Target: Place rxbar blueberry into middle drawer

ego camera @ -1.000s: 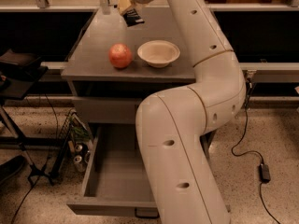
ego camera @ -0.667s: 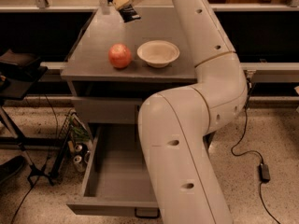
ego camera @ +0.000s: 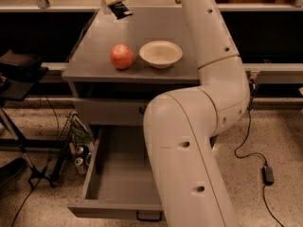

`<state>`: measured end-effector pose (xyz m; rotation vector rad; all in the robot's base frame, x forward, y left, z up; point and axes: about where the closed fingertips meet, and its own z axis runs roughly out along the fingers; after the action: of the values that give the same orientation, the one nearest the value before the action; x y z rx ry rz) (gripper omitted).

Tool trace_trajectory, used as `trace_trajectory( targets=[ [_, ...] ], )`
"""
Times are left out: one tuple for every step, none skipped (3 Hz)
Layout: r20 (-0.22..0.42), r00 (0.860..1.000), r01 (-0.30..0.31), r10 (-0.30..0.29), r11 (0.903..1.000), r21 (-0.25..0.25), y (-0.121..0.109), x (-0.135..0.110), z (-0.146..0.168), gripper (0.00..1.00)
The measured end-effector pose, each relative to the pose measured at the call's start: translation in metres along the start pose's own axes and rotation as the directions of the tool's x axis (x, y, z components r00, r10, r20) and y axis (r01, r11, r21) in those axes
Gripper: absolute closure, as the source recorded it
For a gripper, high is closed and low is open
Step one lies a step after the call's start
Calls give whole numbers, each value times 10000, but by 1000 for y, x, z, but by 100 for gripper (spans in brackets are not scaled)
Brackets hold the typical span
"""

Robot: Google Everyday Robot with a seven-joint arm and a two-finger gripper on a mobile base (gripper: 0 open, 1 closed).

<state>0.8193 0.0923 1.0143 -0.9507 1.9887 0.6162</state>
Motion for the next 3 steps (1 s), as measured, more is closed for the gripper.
trace_trajectory(
  targets=[
    [210, 9985, 530, -508, 9908, -1243, 34, -4, 5, 100],
    [-2, 9931, 1129, -1172, 9577, -2646, 81, -2, 20, 100],
    [-286, 9839, 1512, -1763, 9077, -3915, 118, 11, 27, 100]
  ],
)
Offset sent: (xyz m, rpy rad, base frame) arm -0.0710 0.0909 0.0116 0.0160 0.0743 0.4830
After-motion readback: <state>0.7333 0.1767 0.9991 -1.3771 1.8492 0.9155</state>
